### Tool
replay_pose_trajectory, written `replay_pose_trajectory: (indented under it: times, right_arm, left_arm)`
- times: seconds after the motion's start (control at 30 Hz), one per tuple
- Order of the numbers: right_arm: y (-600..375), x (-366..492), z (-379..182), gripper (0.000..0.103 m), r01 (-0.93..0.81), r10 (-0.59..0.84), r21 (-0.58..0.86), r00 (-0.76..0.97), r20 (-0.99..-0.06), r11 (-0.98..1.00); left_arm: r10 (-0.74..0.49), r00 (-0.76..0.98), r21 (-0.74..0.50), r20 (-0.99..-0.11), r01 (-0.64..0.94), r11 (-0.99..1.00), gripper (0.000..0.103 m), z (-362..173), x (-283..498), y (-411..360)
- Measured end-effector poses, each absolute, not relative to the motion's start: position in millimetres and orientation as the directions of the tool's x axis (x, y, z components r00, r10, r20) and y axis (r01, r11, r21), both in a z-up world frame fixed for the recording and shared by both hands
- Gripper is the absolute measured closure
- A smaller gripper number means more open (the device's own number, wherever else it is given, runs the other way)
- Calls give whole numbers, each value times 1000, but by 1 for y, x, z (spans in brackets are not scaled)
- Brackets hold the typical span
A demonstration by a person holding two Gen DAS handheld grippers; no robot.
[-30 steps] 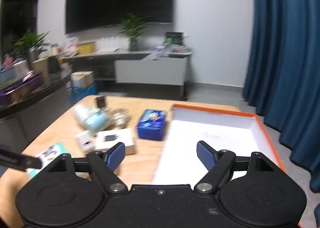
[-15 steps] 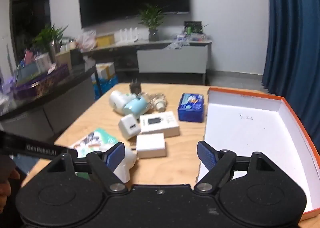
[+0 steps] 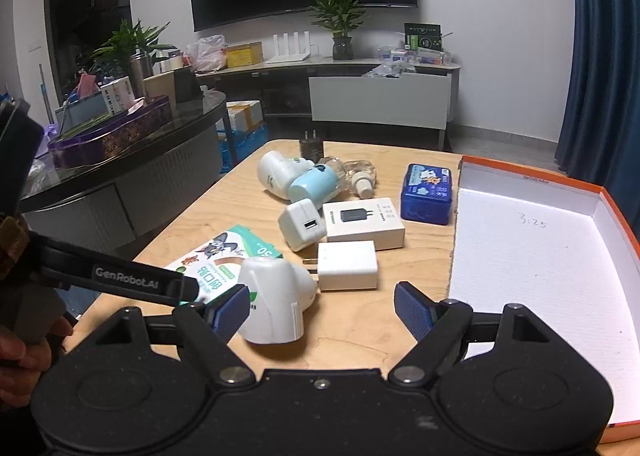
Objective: Organize rigid objects
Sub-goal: 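Move the left tool to the green bandage box while the right tool approaches the white SUPERB device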
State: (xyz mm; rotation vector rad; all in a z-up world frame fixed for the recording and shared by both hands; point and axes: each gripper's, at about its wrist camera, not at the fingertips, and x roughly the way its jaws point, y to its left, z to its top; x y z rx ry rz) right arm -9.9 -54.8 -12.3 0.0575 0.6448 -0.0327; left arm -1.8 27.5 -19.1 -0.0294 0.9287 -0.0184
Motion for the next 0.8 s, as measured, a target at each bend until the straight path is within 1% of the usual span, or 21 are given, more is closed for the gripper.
replay_pose_trajectory:
  times: [0.03, 0.07, 0.23, 0.37, 0.57, 0.7, 0.8]
  right_arm:
    - [-30, -14, -13, 10, 51, -14, 44, 796, -605, 998]
    - [-42, -17, -16, 10, 31, 8, 54, 797, -604, 998]
    - [27, -34, -11, 10, 41, -6, 45, 798, -603, 998]
    - [39, -41, 2, 10, 37, 2, 51, 790, -614, 998]
    - [64, -47, -6, 10, 38, 10, 64, 785, -619, 997]
    - [16, -41, -5, 10, 7, 35, 65, 784, -620, 998]
    - [-45, -30, -4, 10, -30, 66, 69, 782, -620, 997]
  left_arm:
    - [-31, 598, -33, -801, 8, 999, 0, -19, -1, 27]
    - [-32, 598, -30, -801, 13, 999, 0, -20, 0, 26]
    - [-38, 593, -20, -805, 37, 999, 0, -22, 4, 22]
    - [-36, 593, -11, -804, 45, 999, 0, -23, 5, 22]
    - [-32, 594, 2, -804, 56, 998, 0, -24, 8, 20]
    - [-31, 595, 8, -803, 63, 998, 0, -26, 10, 20]
    - [-34, 596, 9, -802, 69, 998, 0, -26, 12, 19]
